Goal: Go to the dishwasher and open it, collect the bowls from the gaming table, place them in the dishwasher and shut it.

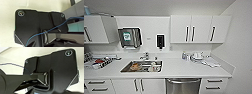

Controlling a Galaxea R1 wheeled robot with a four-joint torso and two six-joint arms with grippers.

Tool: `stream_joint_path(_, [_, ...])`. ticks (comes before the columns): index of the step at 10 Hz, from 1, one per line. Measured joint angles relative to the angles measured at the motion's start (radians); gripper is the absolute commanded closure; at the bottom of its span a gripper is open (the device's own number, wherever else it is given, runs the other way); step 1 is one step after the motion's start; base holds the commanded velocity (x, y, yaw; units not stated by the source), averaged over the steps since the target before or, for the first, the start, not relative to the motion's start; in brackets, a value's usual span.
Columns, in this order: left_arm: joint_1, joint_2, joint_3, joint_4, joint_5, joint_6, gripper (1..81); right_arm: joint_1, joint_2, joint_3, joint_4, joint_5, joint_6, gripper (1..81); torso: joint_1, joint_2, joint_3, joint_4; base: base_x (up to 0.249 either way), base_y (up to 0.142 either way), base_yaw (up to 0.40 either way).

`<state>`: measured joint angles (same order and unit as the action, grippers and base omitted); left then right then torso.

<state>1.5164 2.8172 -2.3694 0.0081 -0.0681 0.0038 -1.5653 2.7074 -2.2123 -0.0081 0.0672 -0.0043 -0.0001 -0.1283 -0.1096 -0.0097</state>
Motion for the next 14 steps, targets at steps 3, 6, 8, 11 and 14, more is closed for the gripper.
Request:
stream_joint_path(3, [0.000, 0.000, 0.000, 0.000, 0.000, 0.000, 1.0, 0.000, -0.001, 0.000, 0.000, 0.000, 0.000, 1.0, 0.000, 0.000, 0.000, 0.000, 0.113, 0.000, 0.000])
stream_joint_path(6, [0.000, 0.007, 0.001, 0.007, 0.000, 0.000, 1.0, -0.001, -0.001, 0.000, 0.000, 0.000, 0.000, 1.0, 0.000, 0.000, 0.000, 0.000, 0.113, 0.000, 0.000])
stream_joint_path(8, [0.000, 0.005, 0.000, 0.008, 0.000, 0.000, 1.0, -0.005, -0.001, 0.000, 0.000, 0.000, 0.000, 1.0, 0.000, 0.000, 0.000, 0.000, 0.116, 0.000, 0.000])
stream_joint_path(11, [0.000, 0.006, 0.000, 0.011, 0.000, 0.000, 1.0, -0.006, -0.001, 0.000, 0.000, 0.000, 0.000, 1.0, 0.000, 0.000, 0.000, 0.000, 0.116, 0.000, 0.000])
stream_joint_path(14, [0.000, 0.006, 0.000, 0.011, 0.000, 0.000, 1.0, -0.005, 0.000, 0.000, 0.000, 0.000, 0.000, 1.0, 0.000, 0.000, 0.000, 0.000, 0.111, 0.000, 0.000])
